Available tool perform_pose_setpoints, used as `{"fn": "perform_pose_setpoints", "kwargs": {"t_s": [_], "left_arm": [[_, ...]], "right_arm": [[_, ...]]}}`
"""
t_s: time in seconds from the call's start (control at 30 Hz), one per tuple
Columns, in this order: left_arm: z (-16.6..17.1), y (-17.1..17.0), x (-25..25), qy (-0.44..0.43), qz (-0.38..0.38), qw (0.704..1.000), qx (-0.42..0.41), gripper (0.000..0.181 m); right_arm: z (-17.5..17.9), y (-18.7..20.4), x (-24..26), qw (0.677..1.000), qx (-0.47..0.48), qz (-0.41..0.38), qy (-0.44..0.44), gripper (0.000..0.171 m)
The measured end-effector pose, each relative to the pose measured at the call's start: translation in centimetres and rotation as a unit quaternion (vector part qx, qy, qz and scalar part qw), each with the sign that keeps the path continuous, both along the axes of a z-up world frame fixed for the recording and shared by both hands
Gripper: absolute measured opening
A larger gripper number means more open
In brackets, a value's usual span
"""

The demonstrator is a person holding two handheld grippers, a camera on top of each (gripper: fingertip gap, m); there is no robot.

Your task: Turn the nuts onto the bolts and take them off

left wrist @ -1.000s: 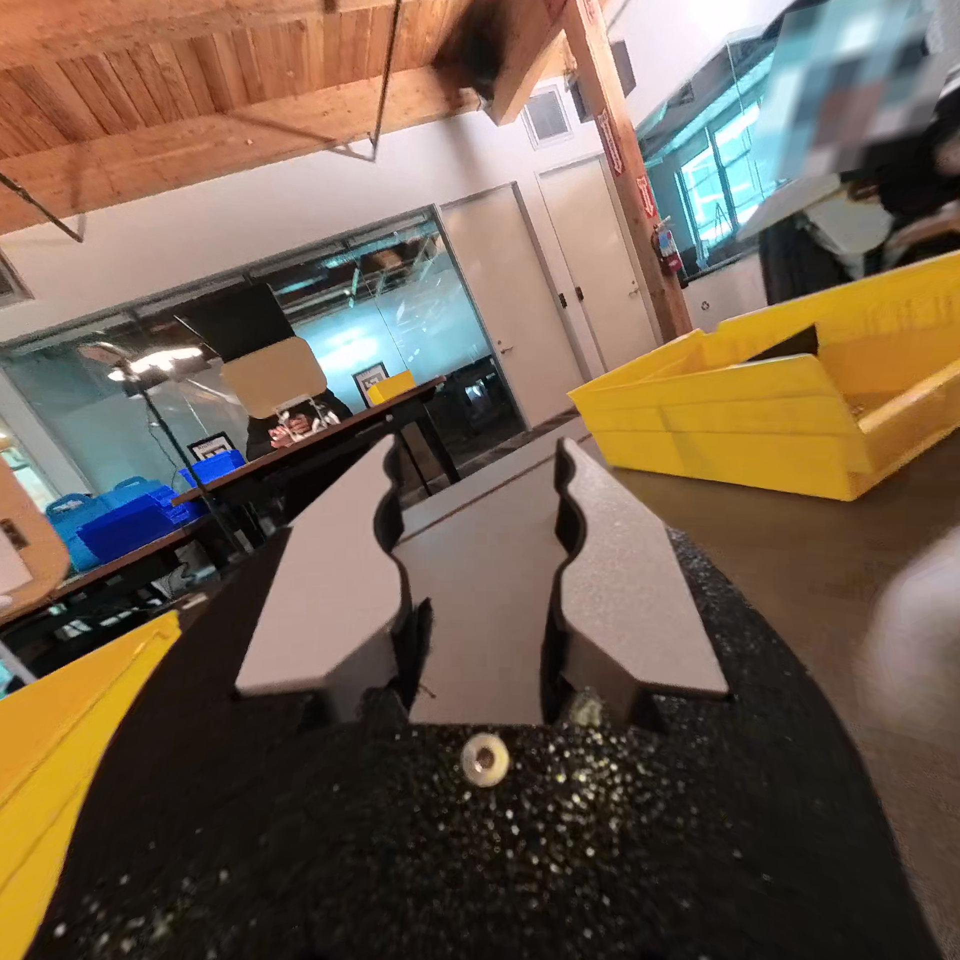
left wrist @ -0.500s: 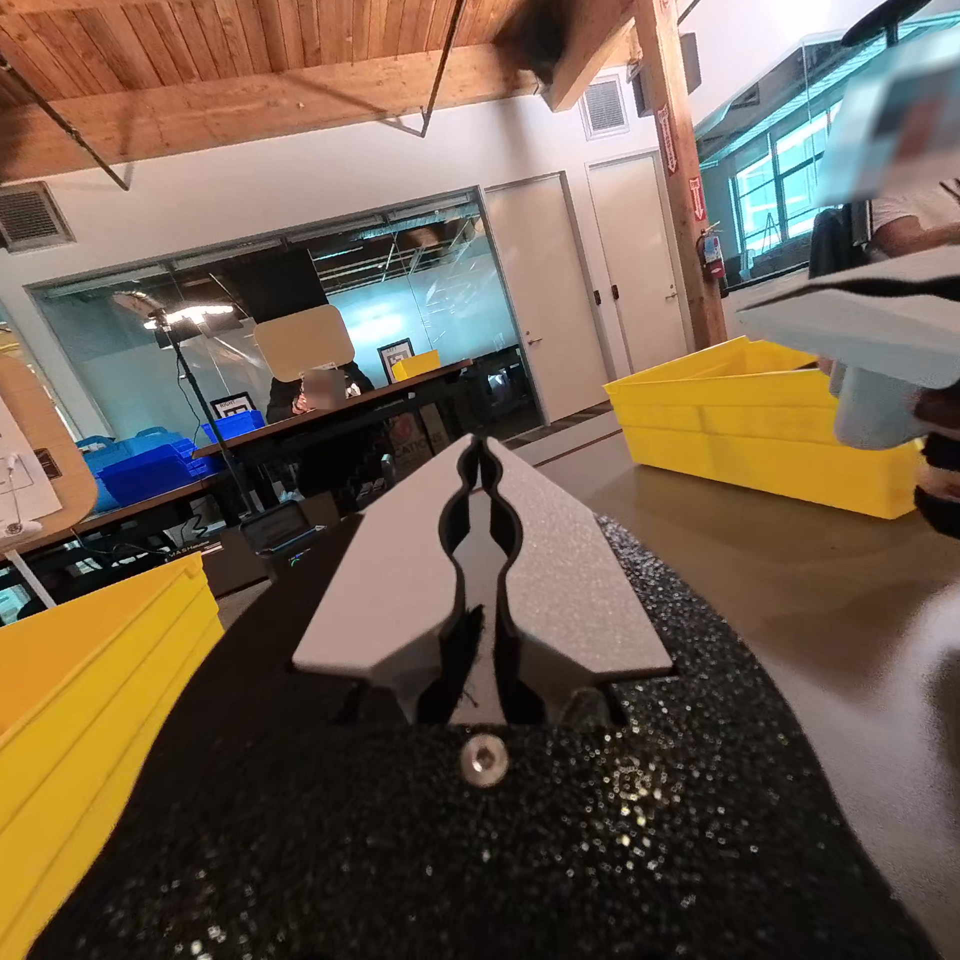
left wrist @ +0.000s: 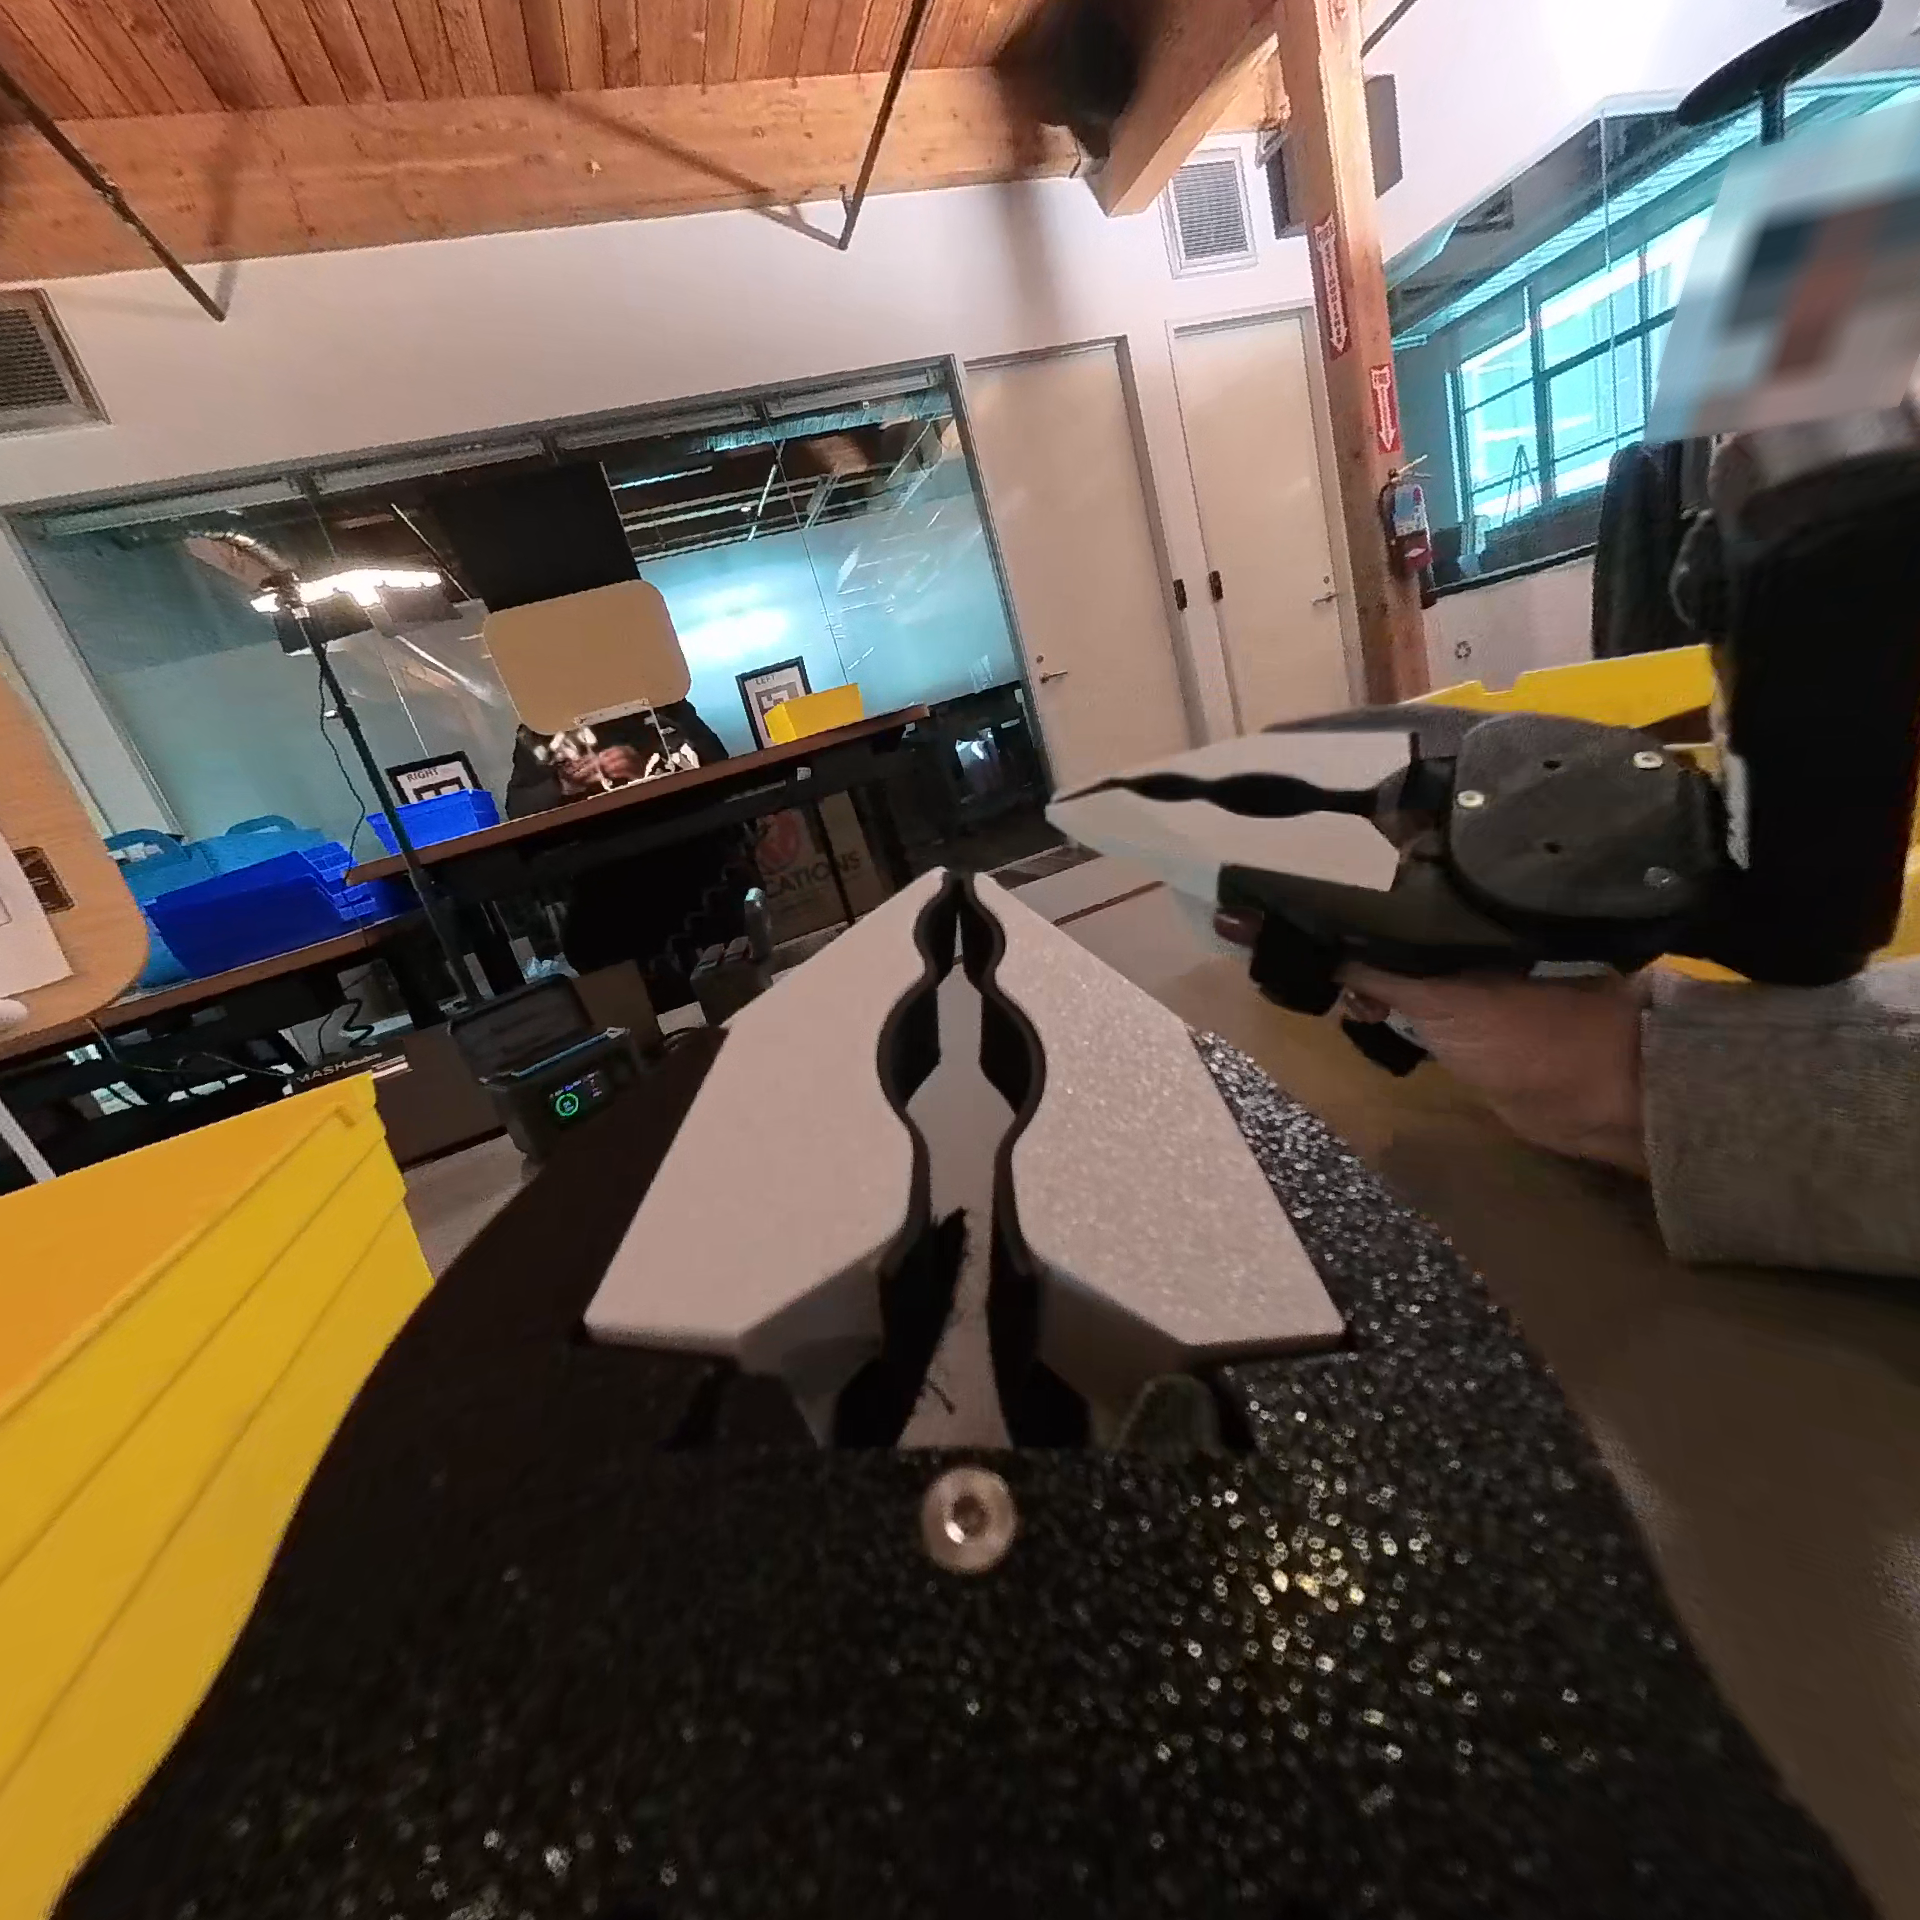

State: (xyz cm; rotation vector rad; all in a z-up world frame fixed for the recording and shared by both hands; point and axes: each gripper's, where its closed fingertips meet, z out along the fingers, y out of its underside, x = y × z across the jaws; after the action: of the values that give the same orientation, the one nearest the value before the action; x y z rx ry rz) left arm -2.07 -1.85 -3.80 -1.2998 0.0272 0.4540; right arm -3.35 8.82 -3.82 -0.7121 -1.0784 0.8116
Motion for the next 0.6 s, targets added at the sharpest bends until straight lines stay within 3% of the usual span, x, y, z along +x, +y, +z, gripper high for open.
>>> {"fn": "perform_pose_setpoints", "kwargs": {"t_s": [0.13,0.23,0.33,0.47,0.6], "left_arm": [[0.9,-1.2,-0.5,0.008,0.015,1.000,0.012,0.000],[3.5,-4.6,-3.0,-0.007,0.046,0.998,0.034,0.000],[5.5,-8.4,-7.8,-0.034,0.047,0.998,0.012,0.024],[3.2,-11.8,-14.7,-0.064,-0.015,0.985,-0.160,0.043],[-2.3,-13.2,-21.0,-0.060,-0.052,0.929,-0.361,0.055]], "right_arm": [[-0.2,1.0,1.0,1.000,0.028,-0.010,-0.005,0.000],[-0.8,2.9,1.2,0.998,0.020,-0.048,-0.020,0.000],[-1.3,3.9,1.1,0.997,0.013,-0.063,-0.034,0.000],[-2.1,4.5,0.4,0.995,0.006,-0.076,-0.057,0.000],[-2.5,4.5,0.1,0.994,0.014,-0.082,-0.067,0.000]]}}
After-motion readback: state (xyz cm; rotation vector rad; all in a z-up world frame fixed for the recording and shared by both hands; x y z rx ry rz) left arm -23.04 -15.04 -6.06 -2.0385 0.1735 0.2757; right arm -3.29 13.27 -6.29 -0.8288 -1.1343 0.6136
